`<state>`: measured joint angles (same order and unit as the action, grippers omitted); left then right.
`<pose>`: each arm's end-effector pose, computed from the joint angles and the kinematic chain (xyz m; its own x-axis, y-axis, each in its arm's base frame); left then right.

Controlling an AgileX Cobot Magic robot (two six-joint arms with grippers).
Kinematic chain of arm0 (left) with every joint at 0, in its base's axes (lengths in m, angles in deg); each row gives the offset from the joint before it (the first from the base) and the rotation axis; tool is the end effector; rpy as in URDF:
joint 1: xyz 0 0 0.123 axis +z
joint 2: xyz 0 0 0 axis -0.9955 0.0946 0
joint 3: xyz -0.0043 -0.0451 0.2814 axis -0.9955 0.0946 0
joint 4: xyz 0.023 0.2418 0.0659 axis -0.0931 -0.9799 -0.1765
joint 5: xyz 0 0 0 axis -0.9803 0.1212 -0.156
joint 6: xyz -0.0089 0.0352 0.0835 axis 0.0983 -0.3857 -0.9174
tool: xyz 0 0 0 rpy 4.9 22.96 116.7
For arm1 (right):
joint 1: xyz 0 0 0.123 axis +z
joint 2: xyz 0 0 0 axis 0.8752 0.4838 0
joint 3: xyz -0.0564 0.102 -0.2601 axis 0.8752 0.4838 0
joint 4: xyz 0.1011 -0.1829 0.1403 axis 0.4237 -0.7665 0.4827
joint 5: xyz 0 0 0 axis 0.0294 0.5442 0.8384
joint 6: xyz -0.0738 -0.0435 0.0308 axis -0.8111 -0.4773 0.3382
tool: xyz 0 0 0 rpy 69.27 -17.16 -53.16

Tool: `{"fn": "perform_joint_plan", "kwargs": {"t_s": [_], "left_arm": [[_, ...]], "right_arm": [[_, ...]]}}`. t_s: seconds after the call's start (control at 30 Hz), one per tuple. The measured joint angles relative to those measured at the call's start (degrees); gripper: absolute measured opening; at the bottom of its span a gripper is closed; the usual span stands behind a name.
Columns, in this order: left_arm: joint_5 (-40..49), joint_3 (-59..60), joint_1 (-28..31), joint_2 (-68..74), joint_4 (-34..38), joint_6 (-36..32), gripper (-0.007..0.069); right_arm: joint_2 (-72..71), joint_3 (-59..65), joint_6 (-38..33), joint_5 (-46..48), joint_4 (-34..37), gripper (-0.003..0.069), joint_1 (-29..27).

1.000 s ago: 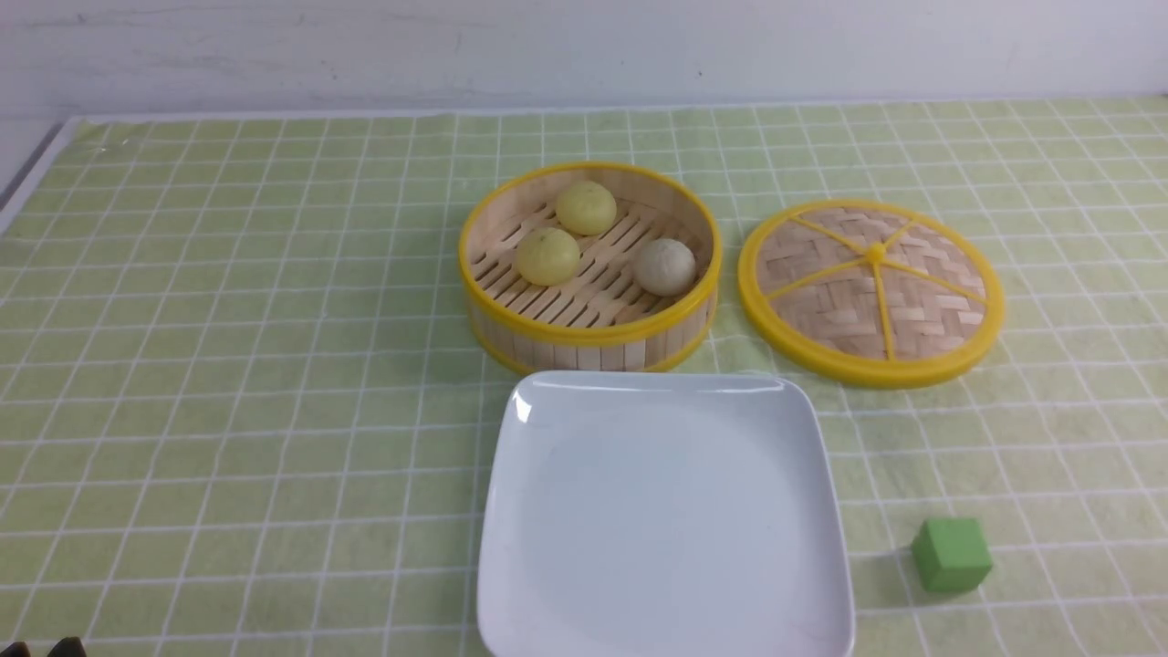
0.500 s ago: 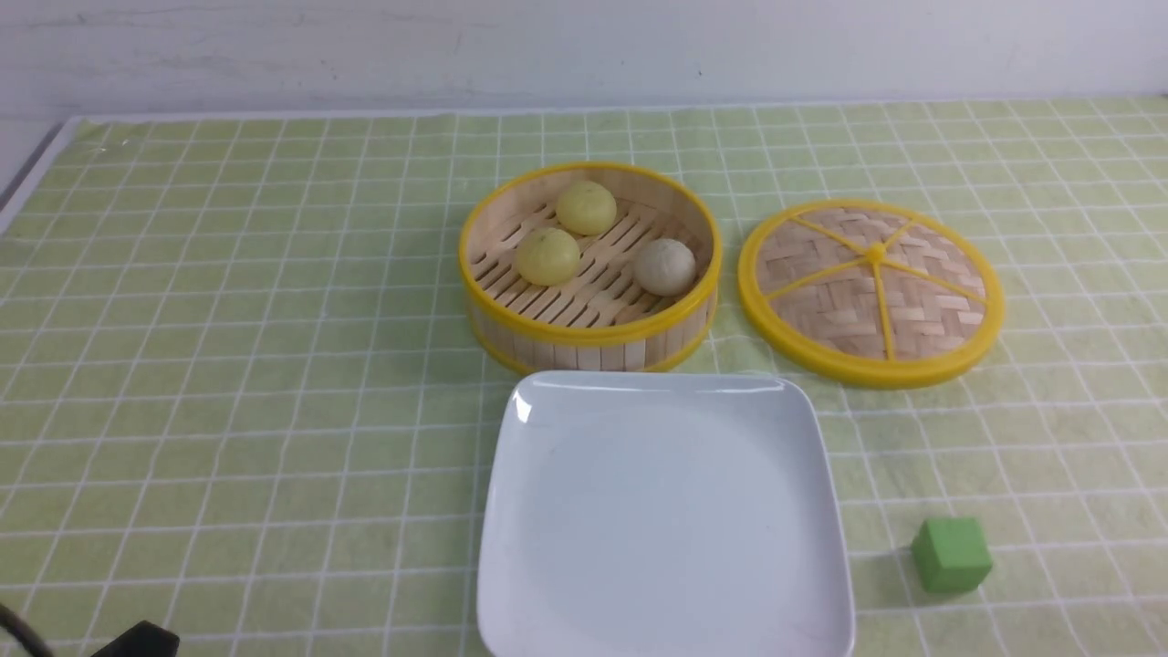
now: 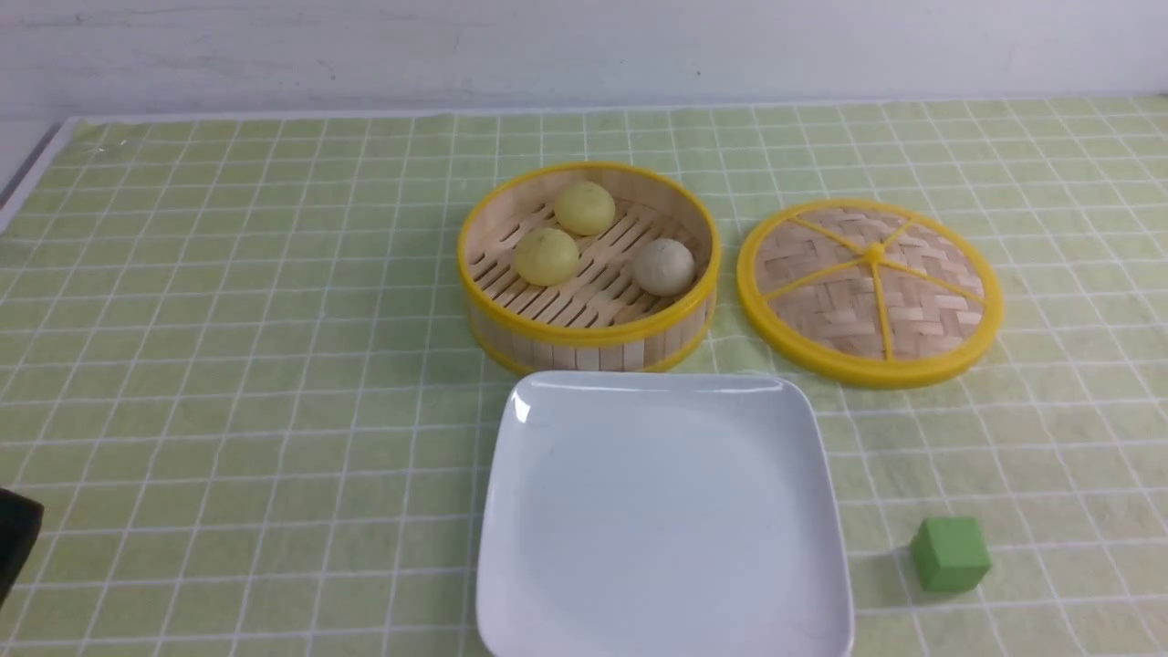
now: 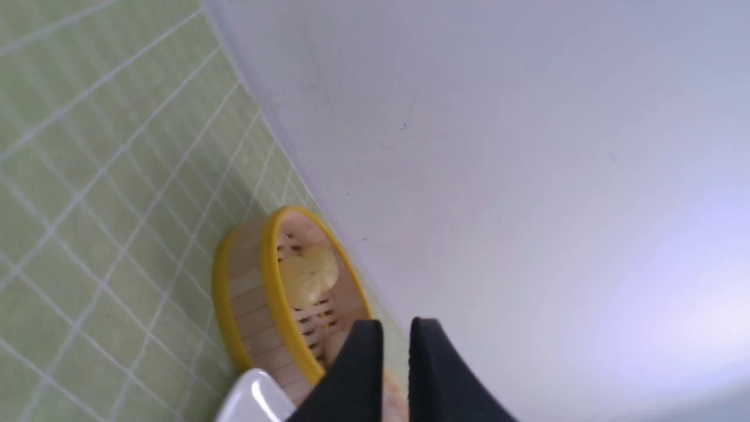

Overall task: Put the steamed buns into the plate on the green tablecloth.
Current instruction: 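Reach toward a bun in the bamboo steamer with the right gripper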

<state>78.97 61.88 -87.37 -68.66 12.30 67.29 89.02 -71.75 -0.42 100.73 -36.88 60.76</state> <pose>0.0443 -0.0142 0.2729 -0.1716 -0.7835 -0.5972 0.0698 0.5950 -0.8007 0.0677 0.0193 0.2978 -0.1831 0.4171 -0.8902 -0.1457 0.8840 0.4442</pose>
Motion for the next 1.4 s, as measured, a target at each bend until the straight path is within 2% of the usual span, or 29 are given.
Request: {"fn": "perform_joint_plan", "kwargs": {"t_s": [0.03, 0.07, 0.1, 0.17, 0.23, 0.27, 0.3, 0.33, 0.37, 0.47, 0.57, 0.63, 0.67, 0.77, 0.87, 1.1, 1.33, 1.4], "left_arm": [[5.57, -2.22, 0.00, 3.74, -2.14, -2.99, 0.0015], [7.65, -2.99, 0.00, 4.43, -2.46, -3.76, 0.0013], [16.37, -5.55, -0.07, 11.22, -5.36, -5.64, 0.0002], [25.58, -7.78, -0.17, 18.23, -7.85, -6.62, 0.0002], [30.43, -8.69, -0.17, 22.67, -9.20, -7.26, 0.0002], [35.01, -10.18, -0.17, 27.94, -10.68, -9.36, 0.0002], [36.00, -10.80, -0.17, 30.22, -11.27, -10.69, 0.0002], [36.17, -11.12, -0.17, 31.29, -11.33, -11.04, 0.0002], [36.72, -12.38, -0.17, 35.31, -11.61, -14.16, 0.0002], [36.16, -14.38, -0.17, 39.56, -11.31, -18.13, 0.0002], [35.12, -15.18, -0.17, 41.54, -10.77, -19.79, 0.0002], [34.67, -15.24, -0.17, 41.99, -10.39, -20.27, 0.0002], [34.67, -15.24, -0.17, 42.05, -10.30, -20.27, 0.0002], [34.67, -15.29, -0.17, 42.10, -10.06, -20.09, 0.0002], [34.67, -15.29, -0.17, 42.10, -9.85, -18.22, 0.0005], [34.61, -15.29, -0.17, 42.10, -9.86, -15.28, 0.0020], [34.67, -15.35, -0.17, 42.10, -9.92, -15.08, 0.0034], [34.67, -15.35, -0.17, 42.10, -9.92, -15.08, 0.0037]], "right_arm": [[4.85, -2.88, -0.66, 4.09, -2.67, 0.0008, 0.00], [5.85, -3.42, -0.66, 4.99, -3.21, 0.0003, 0.00], [15.39, -7.96, 0.25, 13.39, -7.58, -0.0013, 0.00], [24.88, -11.66, 1.37, 21.02, -10.23, -0.0013, 0.00], [30.80, -13.75, 1.16, 24.81, -10.40, -0.0013, 0.06], [38.03, -16.34, -1.57, 27.93, -8.86, -0.0013, 0.48], [42.07, -18.01, -4.43, 28.98, -6.85, -0.0013, 1.48], [43.61, -18.71, -5.06, 29.30, -5.81, -0.0013, 1.71], [49.53, -21.99, -10.90, 30.08, -0.98, -0.0011, 4.27], [59.64, -29.55, -17.38, 30.81, 6.09, 0.0004, 9.31], [68.85, -38.22, -19.80, 30.81, 8.15, 0.0036, 13.66], [76.35, -46.55, -20.14, 30.86, 7.44, 0.0098, 16.69], [77.01, -47.33, -20.14, 30.93, 7.30, 0.0104, 16.90], [87.90, -62.31, -17.08, 34.53, 1.81, 0.0225, 19.62], [94.88, -73.71, -12.59, 37.46, -4.13, 0.0297, 20.76], [112.19, -97.82, -4.46, 37.66, -18.48, 0.0388, 22.73], [126.68, -113.49, -3.80, 37.97, -22.92, 0.0385, 23.04], [129.11, -118.28, -3.58, 40.45, -23.83, 0.0274, 23.04]]}}
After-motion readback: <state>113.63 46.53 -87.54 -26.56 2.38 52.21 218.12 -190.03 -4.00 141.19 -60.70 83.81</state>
